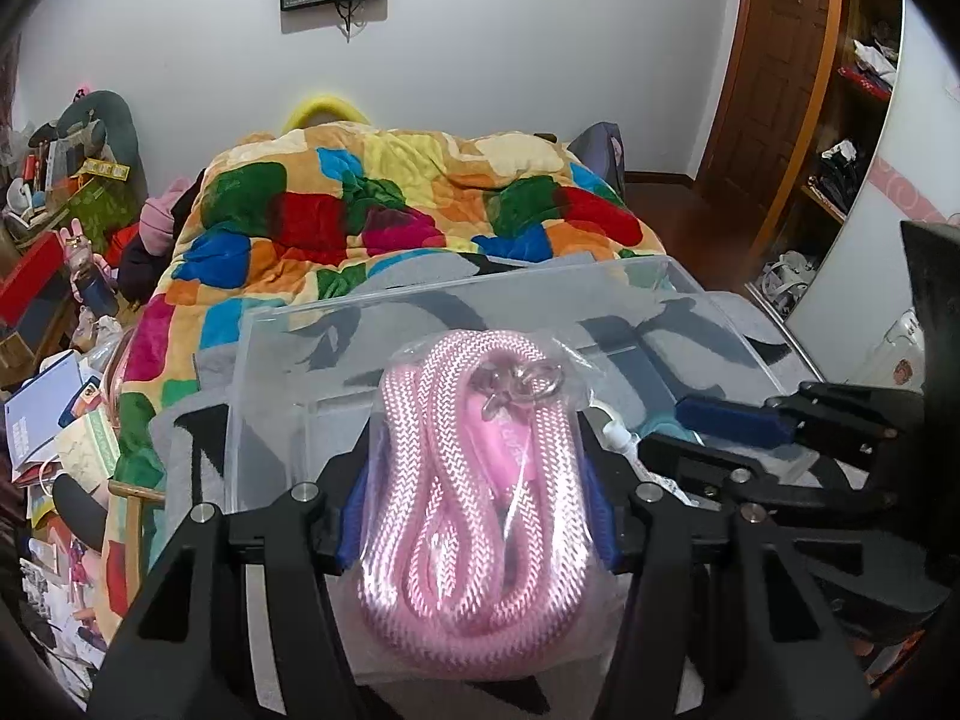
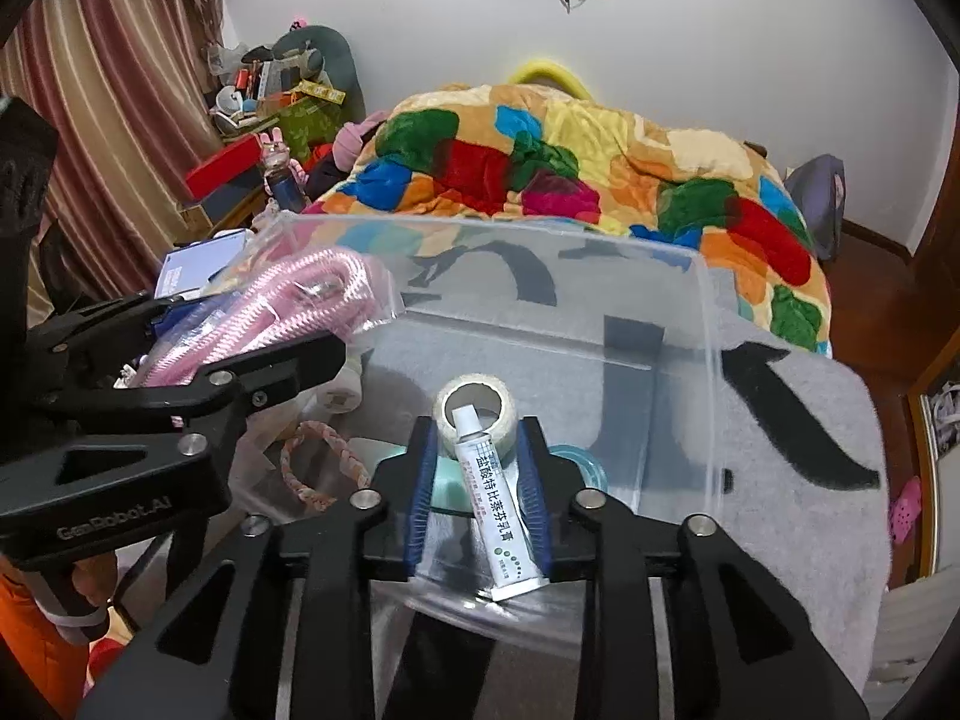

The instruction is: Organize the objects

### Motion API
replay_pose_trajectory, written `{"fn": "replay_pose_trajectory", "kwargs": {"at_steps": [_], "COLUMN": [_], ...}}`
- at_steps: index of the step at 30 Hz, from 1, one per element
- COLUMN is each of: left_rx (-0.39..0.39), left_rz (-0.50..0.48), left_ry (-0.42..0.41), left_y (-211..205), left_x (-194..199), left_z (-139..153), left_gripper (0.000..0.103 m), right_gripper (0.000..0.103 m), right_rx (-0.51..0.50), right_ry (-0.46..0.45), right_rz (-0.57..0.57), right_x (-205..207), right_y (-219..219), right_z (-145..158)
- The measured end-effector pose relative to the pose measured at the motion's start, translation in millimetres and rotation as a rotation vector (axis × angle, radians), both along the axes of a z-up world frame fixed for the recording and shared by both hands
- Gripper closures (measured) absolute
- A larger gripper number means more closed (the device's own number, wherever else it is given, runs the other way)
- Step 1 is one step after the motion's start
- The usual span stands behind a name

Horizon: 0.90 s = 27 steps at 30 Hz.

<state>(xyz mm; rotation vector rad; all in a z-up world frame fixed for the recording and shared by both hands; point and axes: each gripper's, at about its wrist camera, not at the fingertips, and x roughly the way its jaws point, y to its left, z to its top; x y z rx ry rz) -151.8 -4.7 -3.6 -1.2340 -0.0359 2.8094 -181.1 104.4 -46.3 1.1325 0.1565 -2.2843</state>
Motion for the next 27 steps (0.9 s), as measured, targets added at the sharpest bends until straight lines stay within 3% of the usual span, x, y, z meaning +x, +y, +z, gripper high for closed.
{"fn": "replay_pose_trajectory", "kwargs": {"at_steps": [9,15,19,23,27], "left_rx": [0.007,0.018,0.022,0.009,-0.008], "left_rz": [0.005,0.016,0.031,0.053,0.067], "left_ry": [0.085,0.117,0.145,0.177,0.197], "left_y": [-5,-6,-6,-3,2], "left_x": [25,53,75,93,107], "left_z": [32,39,38,36,30], "left_gripper": [0.044,0.040,0.033,0.015,0.009], "right_gripper": [0.070,0.058,0.051,0.040,0.032], "right_rx": [-0.046,-0.096,-0.094,-0.103,-0.107], "right_ry": [0.061,0.081,0.119,0.159,0.177], "right_rz": [-0.007,-0.003,0.002,0.004,0.003], "right_x": [21,39,54,70,81], "right_y": [14,23,27,32,37], "right_z": [31,44,45,47,46]}}
